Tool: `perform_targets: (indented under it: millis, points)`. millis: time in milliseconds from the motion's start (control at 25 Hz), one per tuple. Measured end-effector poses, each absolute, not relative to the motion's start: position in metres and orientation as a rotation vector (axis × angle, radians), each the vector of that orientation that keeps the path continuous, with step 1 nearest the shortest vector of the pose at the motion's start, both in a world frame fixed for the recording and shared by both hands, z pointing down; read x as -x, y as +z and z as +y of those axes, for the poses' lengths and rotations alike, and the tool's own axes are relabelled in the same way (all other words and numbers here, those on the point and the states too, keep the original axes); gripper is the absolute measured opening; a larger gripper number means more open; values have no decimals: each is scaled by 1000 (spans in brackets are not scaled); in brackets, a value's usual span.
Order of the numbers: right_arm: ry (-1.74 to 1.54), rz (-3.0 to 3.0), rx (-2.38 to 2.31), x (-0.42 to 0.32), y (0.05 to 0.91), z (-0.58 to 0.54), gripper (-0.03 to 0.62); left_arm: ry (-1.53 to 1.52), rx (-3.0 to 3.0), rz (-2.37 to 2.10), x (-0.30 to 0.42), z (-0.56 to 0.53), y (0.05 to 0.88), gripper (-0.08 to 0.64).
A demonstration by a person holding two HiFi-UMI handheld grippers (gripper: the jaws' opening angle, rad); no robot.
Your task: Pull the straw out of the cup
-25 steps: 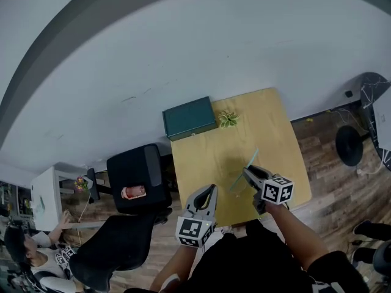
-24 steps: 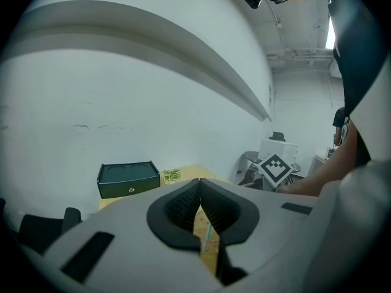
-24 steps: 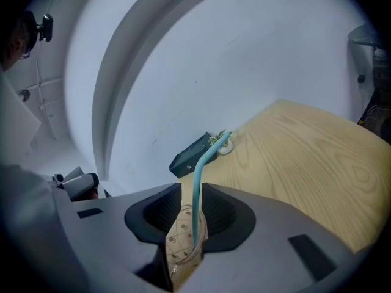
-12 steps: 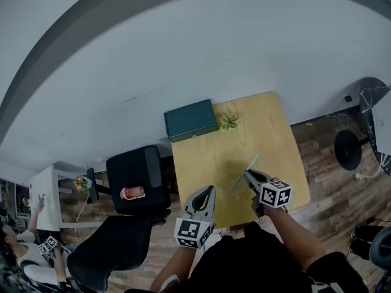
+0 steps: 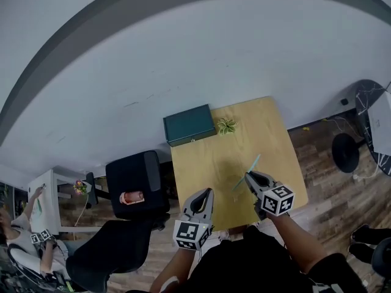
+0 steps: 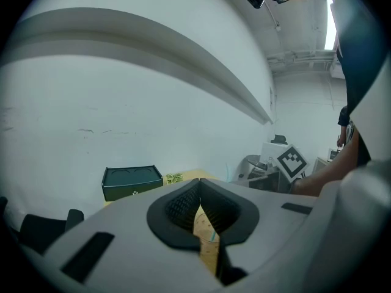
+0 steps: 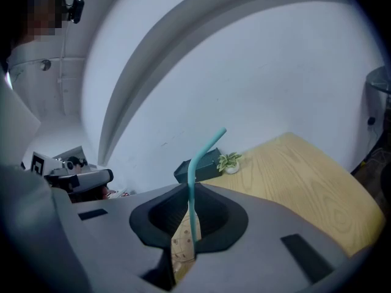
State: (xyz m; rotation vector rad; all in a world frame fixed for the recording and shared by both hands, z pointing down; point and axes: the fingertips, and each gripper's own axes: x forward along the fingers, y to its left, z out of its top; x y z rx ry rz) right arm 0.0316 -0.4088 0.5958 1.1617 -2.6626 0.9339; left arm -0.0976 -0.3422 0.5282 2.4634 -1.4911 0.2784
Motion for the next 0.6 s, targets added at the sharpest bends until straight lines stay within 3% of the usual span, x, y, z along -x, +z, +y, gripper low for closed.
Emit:
perform_targets:
  millis: [600]
  points:
    - [157, -2774, -1138, -31, 472, -381, 54, 229, -2484, -1495, 97, -339, 517, 18]
